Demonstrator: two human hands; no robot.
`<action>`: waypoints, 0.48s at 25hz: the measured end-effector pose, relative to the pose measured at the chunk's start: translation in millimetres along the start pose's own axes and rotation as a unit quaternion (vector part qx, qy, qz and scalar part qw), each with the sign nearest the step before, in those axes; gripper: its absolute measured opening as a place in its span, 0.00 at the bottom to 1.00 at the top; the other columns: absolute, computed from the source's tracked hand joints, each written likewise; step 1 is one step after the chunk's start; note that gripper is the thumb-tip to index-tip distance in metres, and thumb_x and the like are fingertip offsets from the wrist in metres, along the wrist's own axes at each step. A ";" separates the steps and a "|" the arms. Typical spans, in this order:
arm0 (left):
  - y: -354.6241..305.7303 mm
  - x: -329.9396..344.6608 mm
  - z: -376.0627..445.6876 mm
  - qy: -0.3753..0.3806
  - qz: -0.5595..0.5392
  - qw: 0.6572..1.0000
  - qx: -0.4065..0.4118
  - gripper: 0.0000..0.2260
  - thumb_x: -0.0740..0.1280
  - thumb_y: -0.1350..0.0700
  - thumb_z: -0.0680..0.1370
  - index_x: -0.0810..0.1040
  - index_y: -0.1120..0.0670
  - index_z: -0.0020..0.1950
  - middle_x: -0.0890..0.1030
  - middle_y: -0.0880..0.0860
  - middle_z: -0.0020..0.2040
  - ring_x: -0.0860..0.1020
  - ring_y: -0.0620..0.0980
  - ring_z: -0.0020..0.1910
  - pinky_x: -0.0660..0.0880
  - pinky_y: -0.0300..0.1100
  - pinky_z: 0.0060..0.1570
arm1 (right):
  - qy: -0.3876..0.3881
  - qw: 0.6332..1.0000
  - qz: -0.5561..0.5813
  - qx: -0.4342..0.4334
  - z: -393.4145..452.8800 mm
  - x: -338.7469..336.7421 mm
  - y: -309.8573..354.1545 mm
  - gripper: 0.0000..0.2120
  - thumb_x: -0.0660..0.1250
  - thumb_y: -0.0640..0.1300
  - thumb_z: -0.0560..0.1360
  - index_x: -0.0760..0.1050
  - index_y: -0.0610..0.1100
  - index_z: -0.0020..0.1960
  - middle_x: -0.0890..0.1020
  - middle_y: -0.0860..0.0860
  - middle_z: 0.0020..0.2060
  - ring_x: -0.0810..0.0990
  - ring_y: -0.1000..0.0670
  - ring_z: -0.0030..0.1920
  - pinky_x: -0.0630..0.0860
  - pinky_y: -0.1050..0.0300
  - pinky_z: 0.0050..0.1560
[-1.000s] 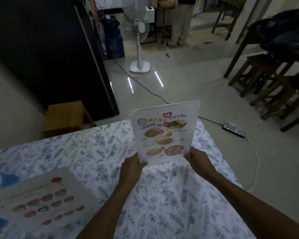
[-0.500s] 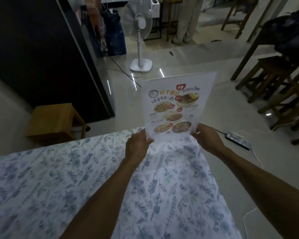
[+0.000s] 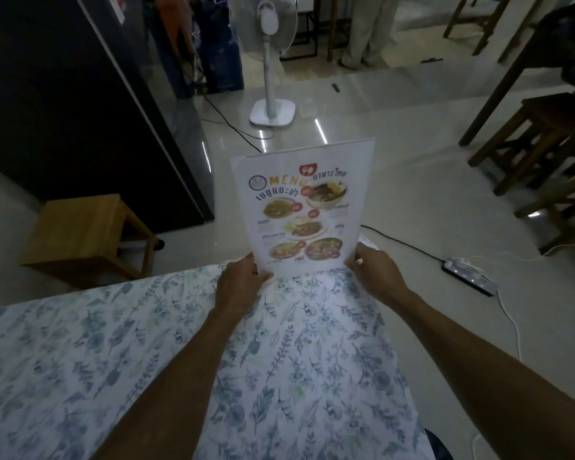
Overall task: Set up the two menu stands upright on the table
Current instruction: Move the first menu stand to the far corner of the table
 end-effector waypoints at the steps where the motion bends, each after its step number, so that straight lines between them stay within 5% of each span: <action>1: 1.1 0.1 0.0 -0.005 -0.004 1.000 0.008 0.17 0.74 0.47 0.73 0.80 0.53 0.58 0.86 0.51 0.49 0.84 0.52 0.46 0.80 0.44 0.44 | -0.002 1.000 -0.005 0.001 0.7 2.8 -2.0 0.08 0.62 0.49 0.80 0.76 0.45 0.48 0.84 0.49 0.42 0.77 0.50 0.37 0.67 0.58 0.32; 7: 0.3 1.8 -4.0 -0.009 -0.087 0.996 -0.010 0.18 0.75 0.52 0.73 0.81 0.52 0.62 0.86 0.50 0.54 0.84 0.49 0.49 0.81 0.46 0.52 | 0.005 1.000 -0.005 0.019 8.5 10.3 -16.4 0.08 0.68 0.46 0.76 0.81 0.42 0.46 0.80 0.45 0.45 0.79 0.48 0.40 0.74 0.56 0.39; 12: 2.3 0.4 -0.7 0.011 -0.094 0.995 -0.010 0.21 0.79 0.56 0.69 0.80 0.54 0.60 0.86 0.50 0.51 0.84 0.47 0.45 0.81 0.44 0.48 | 0.013 1.000 -0.001 0.023 6.6 9.0 -19.1 0.08 0.69 0.46 0.75 0.82 0.42 0.47 0.82 0.44 0.47 0.80 0.46 0.43 0.79 0.51 0.45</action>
Point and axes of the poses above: each hand's wrist, its own z-axis towards the middle knuckle, its own x-axis out of the palm, y = z × x, the point moved 7 cm from there along z, towards the middle knuckle
